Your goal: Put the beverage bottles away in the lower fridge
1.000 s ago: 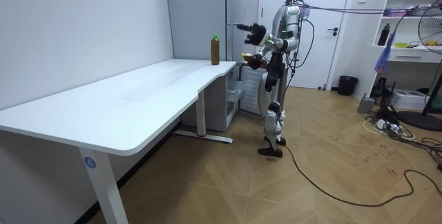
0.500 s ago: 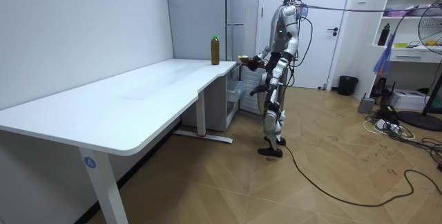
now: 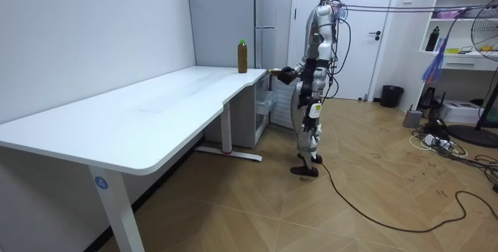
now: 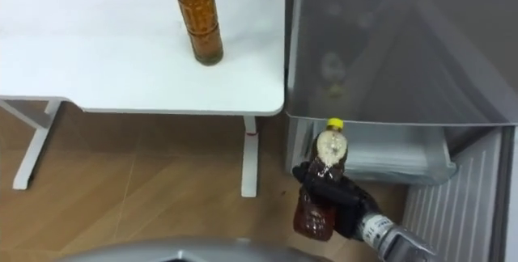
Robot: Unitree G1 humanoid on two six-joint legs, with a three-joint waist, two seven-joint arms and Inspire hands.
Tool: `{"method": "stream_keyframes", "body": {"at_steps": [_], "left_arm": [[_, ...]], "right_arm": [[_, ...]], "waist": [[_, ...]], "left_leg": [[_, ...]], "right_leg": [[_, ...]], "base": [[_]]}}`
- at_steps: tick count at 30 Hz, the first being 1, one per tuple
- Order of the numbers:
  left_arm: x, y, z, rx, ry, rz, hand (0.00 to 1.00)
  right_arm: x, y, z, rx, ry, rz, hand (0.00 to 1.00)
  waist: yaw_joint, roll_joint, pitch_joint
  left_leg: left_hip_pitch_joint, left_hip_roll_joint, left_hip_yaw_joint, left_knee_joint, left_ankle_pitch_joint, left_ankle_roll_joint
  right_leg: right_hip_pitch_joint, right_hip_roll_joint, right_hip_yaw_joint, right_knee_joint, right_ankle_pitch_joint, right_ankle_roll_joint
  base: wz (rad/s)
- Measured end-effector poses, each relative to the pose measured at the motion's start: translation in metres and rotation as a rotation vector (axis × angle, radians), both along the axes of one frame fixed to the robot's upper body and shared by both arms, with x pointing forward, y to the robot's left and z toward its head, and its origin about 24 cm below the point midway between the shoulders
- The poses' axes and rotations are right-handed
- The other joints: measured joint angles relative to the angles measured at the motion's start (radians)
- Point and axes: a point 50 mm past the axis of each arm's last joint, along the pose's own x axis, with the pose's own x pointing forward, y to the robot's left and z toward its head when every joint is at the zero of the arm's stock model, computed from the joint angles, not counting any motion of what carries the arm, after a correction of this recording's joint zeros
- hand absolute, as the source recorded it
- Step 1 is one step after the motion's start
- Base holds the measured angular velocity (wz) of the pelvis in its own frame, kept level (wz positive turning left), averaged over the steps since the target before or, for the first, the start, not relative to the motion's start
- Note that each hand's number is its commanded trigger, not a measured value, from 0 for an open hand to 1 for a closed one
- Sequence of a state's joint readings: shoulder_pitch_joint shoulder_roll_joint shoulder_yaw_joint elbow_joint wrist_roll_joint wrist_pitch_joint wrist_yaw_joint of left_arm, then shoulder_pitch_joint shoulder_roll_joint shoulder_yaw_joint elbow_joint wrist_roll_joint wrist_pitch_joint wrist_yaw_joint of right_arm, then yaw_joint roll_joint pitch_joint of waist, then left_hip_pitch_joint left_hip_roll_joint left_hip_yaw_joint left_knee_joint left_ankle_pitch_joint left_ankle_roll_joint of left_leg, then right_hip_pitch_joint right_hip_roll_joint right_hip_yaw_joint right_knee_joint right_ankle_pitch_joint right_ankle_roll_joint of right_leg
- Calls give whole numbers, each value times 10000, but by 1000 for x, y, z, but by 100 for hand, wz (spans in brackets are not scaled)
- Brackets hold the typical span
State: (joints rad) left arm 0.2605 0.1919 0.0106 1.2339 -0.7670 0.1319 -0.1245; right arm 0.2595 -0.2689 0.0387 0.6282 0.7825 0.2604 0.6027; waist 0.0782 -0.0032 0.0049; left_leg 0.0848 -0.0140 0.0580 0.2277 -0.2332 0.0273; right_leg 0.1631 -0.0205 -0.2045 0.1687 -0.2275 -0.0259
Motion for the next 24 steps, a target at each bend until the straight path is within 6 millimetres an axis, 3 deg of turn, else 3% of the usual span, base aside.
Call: {"method": "stream_keyframes", "body": {"at_steps": [3, 8, 16, 24], "left_arm": [[13, 2, 0, 146, -285, -1086, 0], [21, 1, 0, 323, -378, -1415, 0], [21, -1, -1, 445, -328, -1466, 0], [14, -6, -2, 528, -75, -1816, 0]], "right_arm": [[2, 3, -1, 200, 46, -665, 100], [8, 7, -1, 925, 129, -2489, 100], [11, 3, -5, 1260, 733, -4810, 100], [19, -8, -4, 980, 1439, -7084, 100]], "waist": [[-224, -81, 0], [-392, -92, 4], [-692, -26, 26], [-747, 141, 29]], "left_leg": [[-30, -2, 11, 44, 1, -1], [136, 14, 220, -101, 0, 0], [138, 16, 249, -189, -4, 5], [206, -5, 225, -144, -4, 6]], "right_leg": [[-29, 6, 45, 2, 2, -2], [-18, 34, 255, 17, 5, 2], [-68, 48, 317, 22, 12, 14], [-33, 57, 332, 20, 13, 16]], "base": [[-2], [-12], [-1], [-1]]}}
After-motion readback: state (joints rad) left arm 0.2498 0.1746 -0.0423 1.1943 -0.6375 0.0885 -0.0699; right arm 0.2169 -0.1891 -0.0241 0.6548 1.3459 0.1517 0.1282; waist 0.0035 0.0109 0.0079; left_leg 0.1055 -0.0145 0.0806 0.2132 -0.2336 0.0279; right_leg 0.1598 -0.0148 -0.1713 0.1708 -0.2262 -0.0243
